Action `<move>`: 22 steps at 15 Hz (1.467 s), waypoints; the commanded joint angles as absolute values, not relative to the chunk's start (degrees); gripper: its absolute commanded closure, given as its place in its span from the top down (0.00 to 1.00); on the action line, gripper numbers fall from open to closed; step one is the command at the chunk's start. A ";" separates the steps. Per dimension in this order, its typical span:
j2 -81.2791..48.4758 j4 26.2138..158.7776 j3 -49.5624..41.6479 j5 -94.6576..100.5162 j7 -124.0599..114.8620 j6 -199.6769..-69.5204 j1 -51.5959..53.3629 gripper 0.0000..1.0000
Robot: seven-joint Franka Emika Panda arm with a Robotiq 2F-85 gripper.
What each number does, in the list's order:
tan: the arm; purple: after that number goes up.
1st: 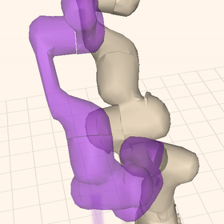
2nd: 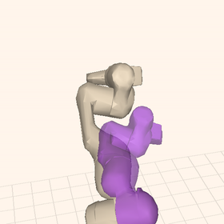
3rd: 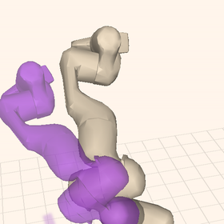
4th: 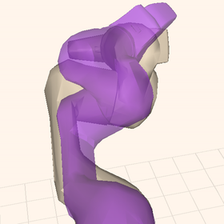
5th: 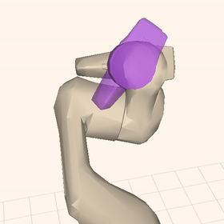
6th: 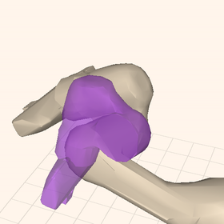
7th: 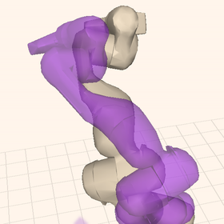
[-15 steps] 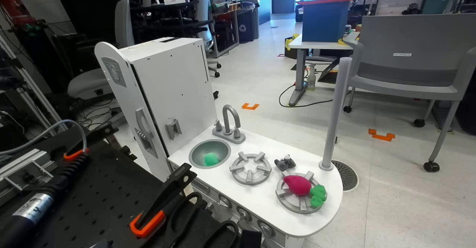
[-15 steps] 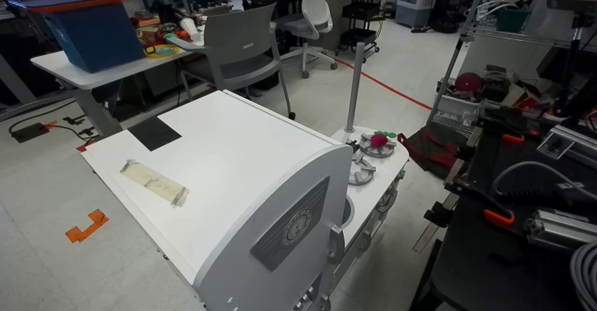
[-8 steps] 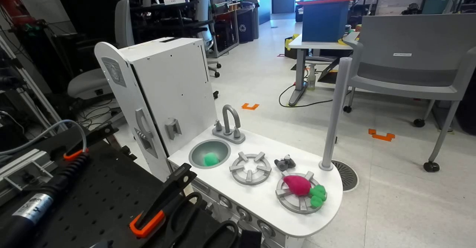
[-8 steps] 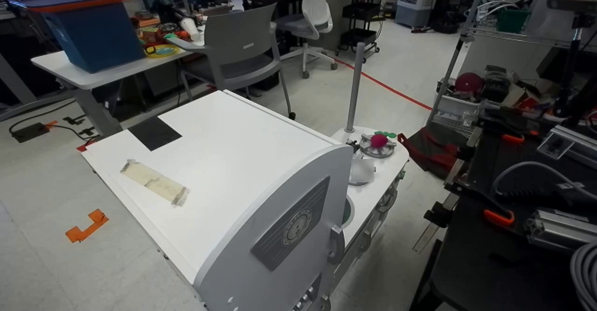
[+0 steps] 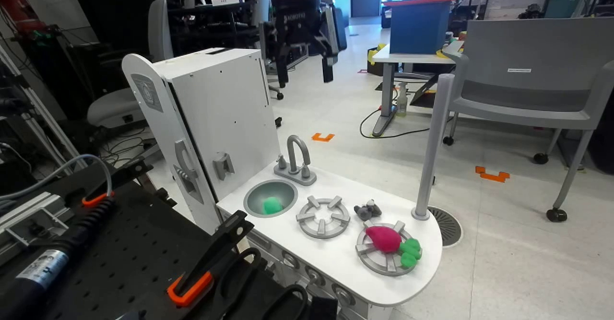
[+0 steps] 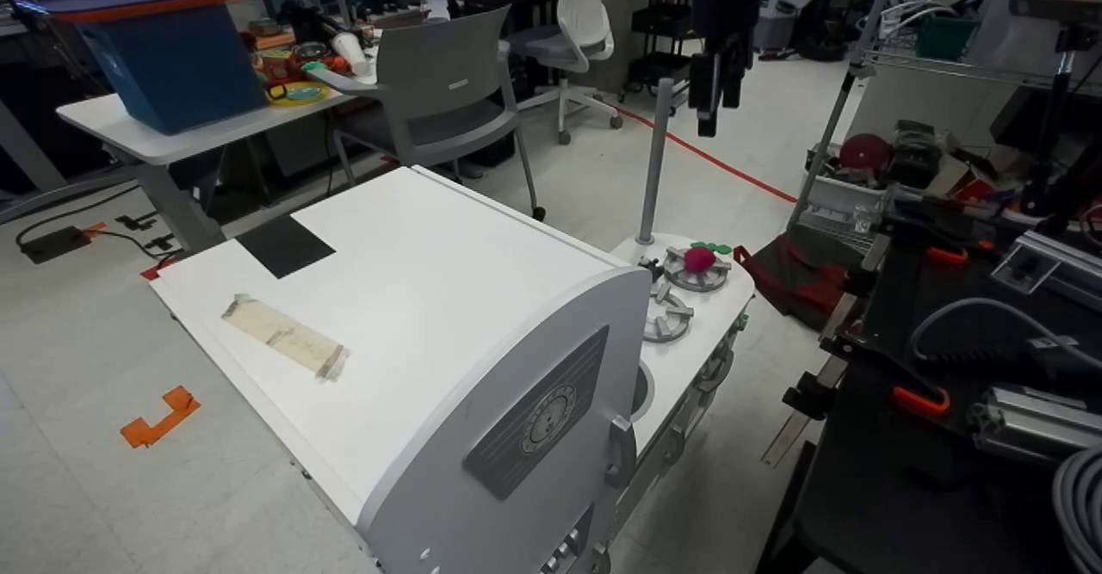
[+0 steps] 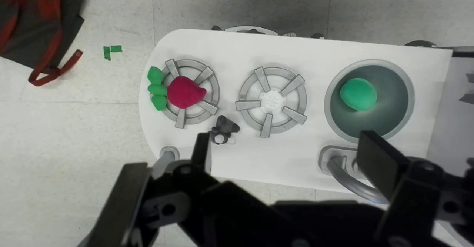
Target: Move the tap to the right
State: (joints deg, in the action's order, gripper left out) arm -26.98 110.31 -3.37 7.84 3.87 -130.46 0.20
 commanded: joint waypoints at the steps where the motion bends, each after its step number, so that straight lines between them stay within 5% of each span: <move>1: -36.90 104.07 -2.36 8.71 3.95 -135.19 0.35 1.00; 22: -67.63 80.27 -0.88 21.29 22.06 -152.61 6.63 1.00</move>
State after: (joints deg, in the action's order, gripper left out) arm -64.53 83.90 -1.11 18.78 18.39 -150.99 6.69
